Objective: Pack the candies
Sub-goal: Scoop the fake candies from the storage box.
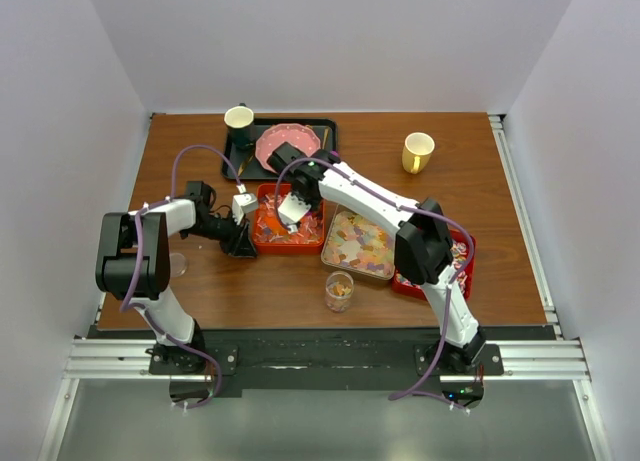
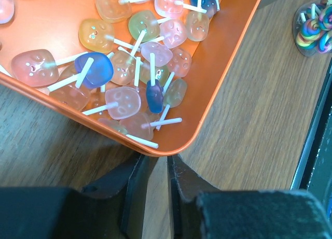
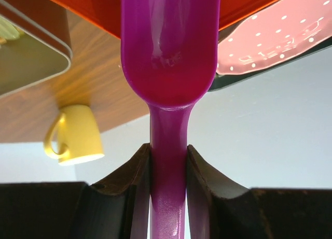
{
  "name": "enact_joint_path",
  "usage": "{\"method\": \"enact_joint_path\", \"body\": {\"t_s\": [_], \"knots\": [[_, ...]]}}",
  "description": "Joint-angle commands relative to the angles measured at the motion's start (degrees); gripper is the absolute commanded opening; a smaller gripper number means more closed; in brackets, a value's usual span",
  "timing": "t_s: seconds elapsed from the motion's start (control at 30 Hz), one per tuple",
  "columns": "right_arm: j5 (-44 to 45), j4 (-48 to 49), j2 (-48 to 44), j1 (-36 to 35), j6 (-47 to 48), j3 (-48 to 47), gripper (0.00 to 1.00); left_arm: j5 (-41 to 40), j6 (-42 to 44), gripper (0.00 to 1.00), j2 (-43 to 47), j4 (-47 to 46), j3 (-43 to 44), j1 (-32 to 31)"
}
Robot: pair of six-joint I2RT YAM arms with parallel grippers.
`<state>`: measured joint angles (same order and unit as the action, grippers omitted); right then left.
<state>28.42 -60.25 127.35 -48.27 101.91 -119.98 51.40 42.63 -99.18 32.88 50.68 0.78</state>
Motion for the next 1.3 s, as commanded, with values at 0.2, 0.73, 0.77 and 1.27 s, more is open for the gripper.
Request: {"method": "enact_joint_path", "body": {"t_s": [0.2,0.73,0.77,1.27], "knots": [[1.8,-15.8,-0.2,-1.7,-0.9,-3.6,0.0,3.9,1.8,0.23,-0.6,-0.5,1.4,0.5],[-3.6,-27.3,8.1,-1.8,-25.5,-13.1,0.0,8.2,3.2,0.23,-3.7,1.2,2.6,-0.3],[-3.6,-26.5,7.7,-1.9,-25.9,-12.6,0.0,8.2,2.6,0.23,-3.7,0.0,2.4,-0.3],[-5.3,-23.4,10.2,-6.5,-32.7,-13.3,0.0,10.9,-6.0,0.22,-6.3,-7.6,1.6,-3.2]]}}
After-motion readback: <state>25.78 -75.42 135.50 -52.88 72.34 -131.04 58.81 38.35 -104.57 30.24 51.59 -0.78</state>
